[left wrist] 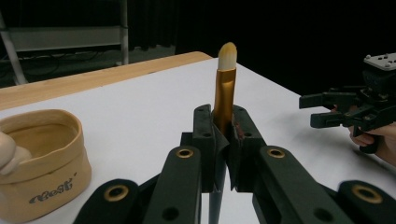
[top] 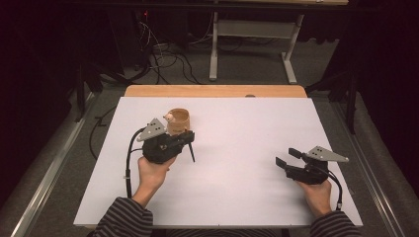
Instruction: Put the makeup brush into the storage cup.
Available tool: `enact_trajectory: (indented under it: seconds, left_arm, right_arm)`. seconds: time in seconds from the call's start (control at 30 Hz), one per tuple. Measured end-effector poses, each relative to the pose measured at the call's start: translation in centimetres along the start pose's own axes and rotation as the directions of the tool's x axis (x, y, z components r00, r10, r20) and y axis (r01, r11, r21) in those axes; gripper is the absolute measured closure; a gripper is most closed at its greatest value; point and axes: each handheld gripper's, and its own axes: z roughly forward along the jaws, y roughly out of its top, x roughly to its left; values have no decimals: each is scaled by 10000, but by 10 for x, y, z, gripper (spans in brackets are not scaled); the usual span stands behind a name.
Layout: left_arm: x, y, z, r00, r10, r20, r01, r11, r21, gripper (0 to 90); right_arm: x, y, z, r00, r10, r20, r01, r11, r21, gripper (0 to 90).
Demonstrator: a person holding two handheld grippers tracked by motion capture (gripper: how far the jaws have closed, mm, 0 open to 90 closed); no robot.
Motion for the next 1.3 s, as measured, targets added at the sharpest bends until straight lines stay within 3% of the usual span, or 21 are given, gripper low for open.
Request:
enact_trajectory:
  seconds: [0.47,1.03,1.3]
  left_arm:
    - [8,18,6,9994,162,-320,-158,9998,125,838]
    - [24,44,10,9969,78,-784,-97,9996,-250,838]
    - [32,48,22,9939,173,-1085,-166,9998,75,838]
  right_arm:
    - [-1,0,0,10000,30,-34,-30,10000,-75,336]
    - [-1,-1,3,10000,31,-41,-31,9999,128,331]
    - [-1,-1,3,9999,-28,-106,30,9998,199,331]
